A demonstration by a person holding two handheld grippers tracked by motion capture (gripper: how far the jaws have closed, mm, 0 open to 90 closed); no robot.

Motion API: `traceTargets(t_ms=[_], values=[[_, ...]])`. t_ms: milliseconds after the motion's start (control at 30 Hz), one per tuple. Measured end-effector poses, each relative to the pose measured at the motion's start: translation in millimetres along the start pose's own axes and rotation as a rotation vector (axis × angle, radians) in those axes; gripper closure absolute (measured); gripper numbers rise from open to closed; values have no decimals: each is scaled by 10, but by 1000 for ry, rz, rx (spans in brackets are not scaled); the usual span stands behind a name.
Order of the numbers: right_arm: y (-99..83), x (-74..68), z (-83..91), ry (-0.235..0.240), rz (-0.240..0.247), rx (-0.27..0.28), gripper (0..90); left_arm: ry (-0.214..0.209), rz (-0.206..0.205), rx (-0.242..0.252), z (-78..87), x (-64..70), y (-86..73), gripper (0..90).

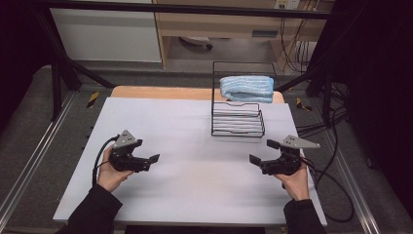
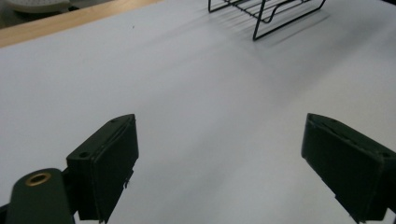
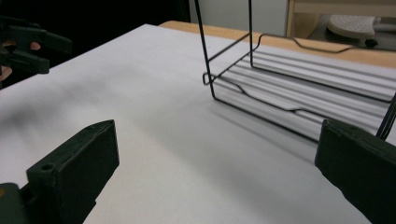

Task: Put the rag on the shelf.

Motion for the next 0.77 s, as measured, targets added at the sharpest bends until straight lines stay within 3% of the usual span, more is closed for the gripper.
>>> traceTargets(t_ms=[233,433,767], values=[[-312,70,63,5,-15,-45,4,3,13,-15,136,-67,-276,109],[-494,121,124,5,-31,-82,4,16,27,-9,226,-112,-420,109],[-563,127,144,-3,-17,-109,4,17,40,-24,274,-93,-537,108]])
Point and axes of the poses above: each handheld gripper's, and its own axes: z roughly backward along the jaws, y roughly out of its top, x roughly to its right, the point moved 3 cm from there along -z, roughly forward along the jaws, and after that the axes turned 10 degrees about x, right-handed, at the moved point
